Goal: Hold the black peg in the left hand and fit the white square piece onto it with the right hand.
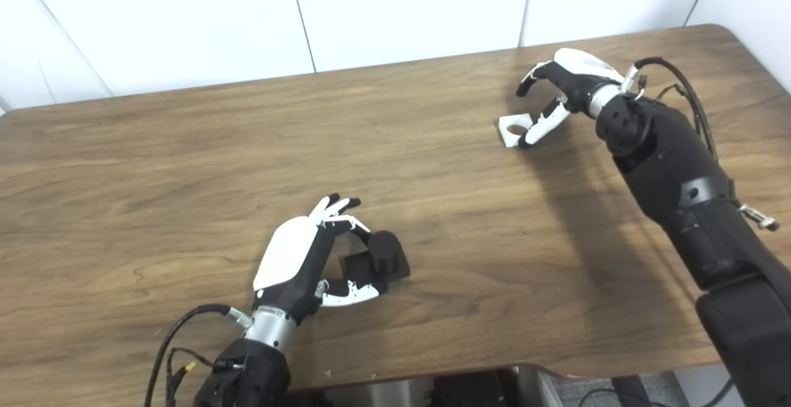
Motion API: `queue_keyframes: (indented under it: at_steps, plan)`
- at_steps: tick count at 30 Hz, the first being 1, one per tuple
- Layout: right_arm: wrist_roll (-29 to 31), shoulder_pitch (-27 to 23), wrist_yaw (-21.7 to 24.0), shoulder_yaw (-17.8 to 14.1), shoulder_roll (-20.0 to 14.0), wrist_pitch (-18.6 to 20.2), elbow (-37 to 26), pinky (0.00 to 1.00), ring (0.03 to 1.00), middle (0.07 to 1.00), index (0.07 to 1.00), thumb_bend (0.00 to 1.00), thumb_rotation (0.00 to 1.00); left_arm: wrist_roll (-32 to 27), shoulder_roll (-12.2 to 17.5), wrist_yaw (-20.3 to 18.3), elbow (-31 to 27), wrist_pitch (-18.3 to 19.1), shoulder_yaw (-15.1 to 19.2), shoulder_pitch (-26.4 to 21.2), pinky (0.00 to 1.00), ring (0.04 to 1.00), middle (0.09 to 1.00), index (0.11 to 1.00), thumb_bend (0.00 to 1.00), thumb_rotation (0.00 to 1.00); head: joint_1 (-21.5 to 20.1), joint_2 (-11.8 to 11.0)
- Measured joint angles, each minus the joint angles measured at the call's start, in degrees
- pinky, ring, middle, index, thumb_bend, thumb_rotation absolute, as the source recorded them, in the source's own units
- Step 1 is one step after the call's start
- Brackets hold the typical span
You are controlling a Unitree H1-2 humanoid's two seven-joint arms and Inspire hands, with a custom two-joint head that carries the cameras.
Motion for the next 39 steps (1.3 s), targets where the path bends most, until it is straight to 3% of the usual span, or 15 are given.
queue_keyframes:
  at_steps: [7, 39]
  plan:
    - [-0.02, -0.60, -0.11, 0.93, 0.10, 0.00, 0.46, 0.91, 0.989, 0.945, 0.703, 0.91, 0.21, 0.03, -0.15, -0.10, -0.01, 0.19, 0.08, 0.02, 0.81, 0.977, 0.904, 0.494, 0.51, 0.06, -0.17, 2.19]
    - [0.00, -0.72, -0.39, 1.76, 0.24, -0.50, 0.19, 0.90, 0.989, 0.920, 0.603, 0.88, 0.18, -0.68, -0.32, -1.38, -0.25, 0.09, 1.30, 0.01, 0.82, 0.975, 0.903, 0.493, 0.51, 0.06, -0.79, 2.81]
